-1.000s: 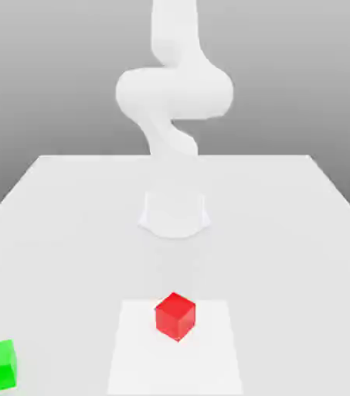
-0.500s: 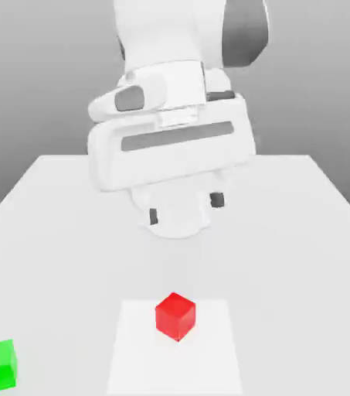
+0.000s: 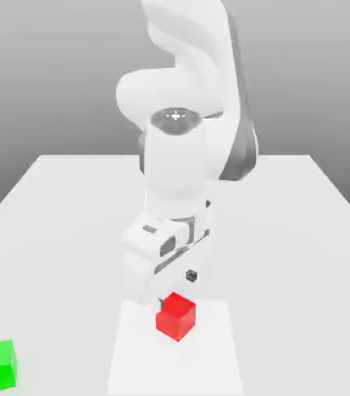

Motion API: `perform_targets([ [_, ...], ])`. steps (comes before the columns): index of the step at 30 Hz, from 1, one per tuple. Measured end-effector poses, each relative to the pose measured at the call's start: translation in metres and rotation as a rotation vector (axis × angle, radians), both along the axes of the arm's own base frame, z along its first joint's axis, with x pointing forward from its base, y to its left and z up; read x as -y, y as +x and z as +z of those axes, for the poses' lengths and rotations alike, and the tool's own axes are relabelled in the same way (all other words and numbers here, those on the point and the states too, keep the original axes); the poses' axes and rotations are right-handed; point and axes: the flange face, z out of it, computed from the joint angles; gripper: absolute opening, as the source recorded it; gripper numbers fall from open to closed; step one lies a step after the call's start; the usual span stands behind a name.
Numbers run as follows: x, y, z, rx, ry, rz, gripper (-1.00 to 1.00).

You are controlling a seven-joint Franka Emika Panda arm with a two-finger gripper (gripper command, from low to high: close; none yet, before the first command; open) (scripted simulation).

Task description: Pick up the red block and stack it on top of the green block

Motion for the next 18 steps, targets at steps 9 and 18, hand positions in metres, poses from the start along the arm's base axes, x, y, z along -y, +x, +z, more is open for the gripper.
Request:
perform_targets([
  [9, 0.001, -0.003, -0.039, -0.005, 0.0, -0.002, 0.0],
  [18, 0.0, -0.007, -0.051, -0.013, 0.001, -0.005, -1.0],
])
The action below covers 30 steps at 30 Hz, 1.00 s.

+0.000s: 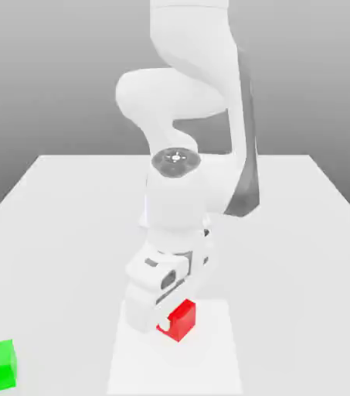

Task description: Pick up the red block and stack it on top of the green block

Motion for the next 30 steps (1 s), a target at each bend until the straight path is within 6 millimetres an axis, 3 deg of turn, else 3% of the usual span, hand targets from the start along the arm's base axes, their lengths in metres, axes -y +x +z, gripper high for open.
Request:
perform_targets([
  [10, 0.001, 0.008, 0.044, 0.013, -0.001, 0.004, -1.0],
  [18, 0.002, 0.003, 0.066, 0.0, -0.003, 0.008, -1.0],
  [30, 0.125, 0.062, 0.093, -0.002, -0.051, 0.083, -1.0],
])
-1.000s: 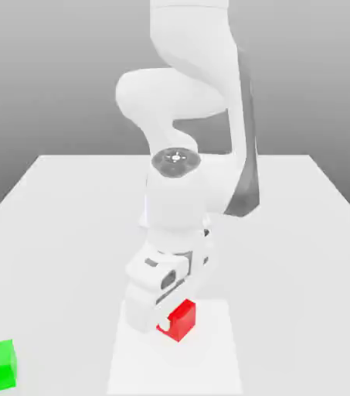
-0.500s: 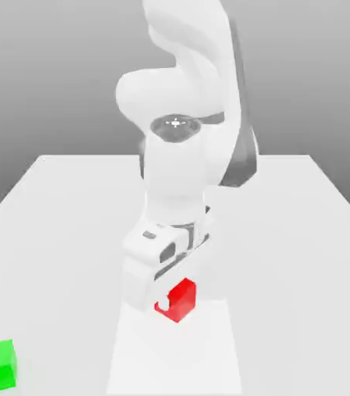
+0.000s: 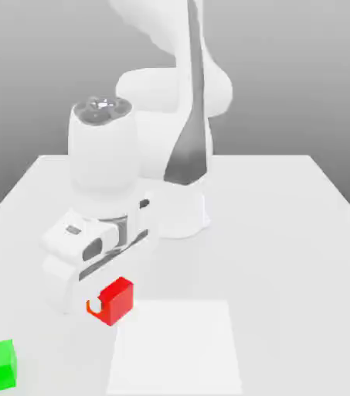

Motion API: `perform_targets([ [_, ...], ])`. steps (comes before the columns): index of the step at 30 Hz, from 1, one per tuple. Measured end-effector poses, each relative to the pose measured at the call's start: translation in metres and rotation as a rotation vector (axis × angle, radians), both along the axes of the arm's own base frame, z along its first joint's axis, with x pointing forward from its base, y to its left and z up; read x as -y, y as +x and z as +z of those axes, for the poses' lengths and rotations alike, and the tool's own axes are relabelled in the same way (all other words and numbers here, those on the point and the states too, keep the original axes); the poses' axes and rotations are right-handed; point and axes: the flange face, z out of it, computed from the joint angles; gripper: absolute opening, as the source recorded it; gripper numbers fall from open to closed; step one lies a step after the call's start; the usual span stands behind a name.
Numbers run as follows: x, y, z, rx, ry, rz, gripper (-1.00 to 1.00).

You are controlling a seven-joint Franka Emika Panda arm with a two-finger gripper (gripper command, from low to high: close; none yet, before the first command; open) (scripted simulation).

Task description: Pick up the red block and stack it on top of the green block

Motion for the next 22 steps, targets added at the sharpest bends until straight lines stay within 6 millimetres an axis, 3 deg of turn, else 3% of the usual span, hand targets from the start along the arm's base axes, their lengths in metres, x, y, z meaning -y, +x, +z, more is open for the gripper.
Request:
perform_targets([
  [6, 0.06, 0.019, 0.008, -0.01, 0.007, 0.068, -1.0],
  [13, 0.136, 0.027, 0.011, -0.01, 0.043, 0.145, -1.0],
  [17, 0.15, 0.028, -0.032, -0.006, 0.051, 0.161, -1.0],
  [18, 0.15, 0.028, -0.046, -0.006, 0.052, 0.161, 1.0],
  [22, 0.15, 0.028, -0.046, -0.006, 0.052, 0.161, 1.0],
])
